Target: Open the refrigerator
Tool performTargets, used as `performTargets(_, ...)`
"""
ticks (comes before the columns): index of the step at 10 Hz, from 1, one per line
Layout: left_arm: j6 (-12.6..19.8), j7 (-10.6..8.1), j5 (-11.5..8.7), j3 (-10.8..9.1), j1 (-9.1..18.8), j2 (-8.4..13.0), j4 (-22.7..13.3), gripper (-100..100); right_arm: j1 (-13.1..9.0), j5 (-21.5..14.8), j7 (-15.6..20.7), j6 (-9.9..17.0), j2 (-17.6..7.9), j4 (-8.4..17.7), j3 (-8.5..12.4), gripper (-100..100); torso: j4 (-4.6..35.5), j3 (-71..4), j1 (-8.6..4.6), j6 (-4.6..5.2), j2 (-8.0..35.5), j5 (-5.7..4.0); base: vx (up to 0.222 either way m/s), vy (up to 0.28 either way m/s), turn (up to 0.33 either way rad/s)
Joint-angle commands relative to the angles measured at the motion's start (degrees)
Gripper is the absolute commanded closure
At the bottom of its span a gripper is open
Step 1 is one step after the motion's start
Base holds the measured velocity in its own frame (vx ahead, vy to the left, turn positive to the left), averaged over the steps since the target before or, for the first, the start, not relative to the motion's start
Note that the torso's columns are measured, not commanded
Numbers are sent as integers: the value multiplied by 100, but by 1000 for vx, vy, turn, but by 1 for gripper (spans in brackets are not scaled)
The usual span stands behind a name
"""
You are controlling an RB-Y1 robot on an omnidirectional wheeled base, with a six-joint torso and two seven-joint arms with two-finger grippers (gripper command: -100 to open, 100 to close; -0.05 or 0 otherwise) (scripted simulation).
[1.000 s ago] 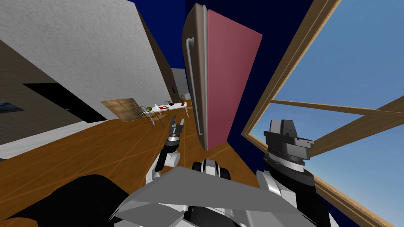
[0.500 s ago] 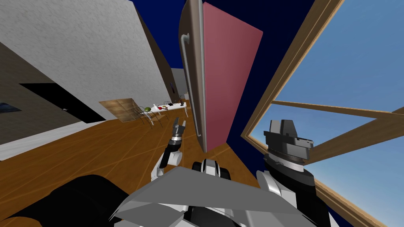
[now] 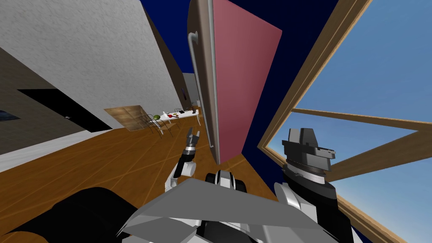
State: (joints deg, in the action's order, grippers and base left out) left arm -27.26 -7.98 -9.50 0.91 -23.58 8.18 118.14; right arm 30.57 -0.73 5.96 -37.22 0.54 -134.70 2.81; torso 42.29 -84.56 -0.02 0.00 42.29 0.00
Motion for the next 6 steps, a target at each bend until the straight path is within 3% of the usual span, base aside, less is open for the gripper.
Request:
performTargets(1, 17, -65, -71, 27, 69, 124, -322, -100, 0, 0, 0, 0, 0, 0, 0, 0, -1, -2, -1, 0, -2, -1, 64, -32, -1)
performTargets(3, 47, -118, -135, 37, 139, 216, -568, -100, 0, 0, 0, 0, 0, 0, 0, 0, -2, -4, 1, 0, -6, 0, 66, -45, -1)
performTargets(6, 87, -199, -231, 52, 240, 149, -917, -100, 0, 0, 0, 0, 0, 0, 0, 0, -1, -3, 0, 0, -4, 0, 81, -54, 0)
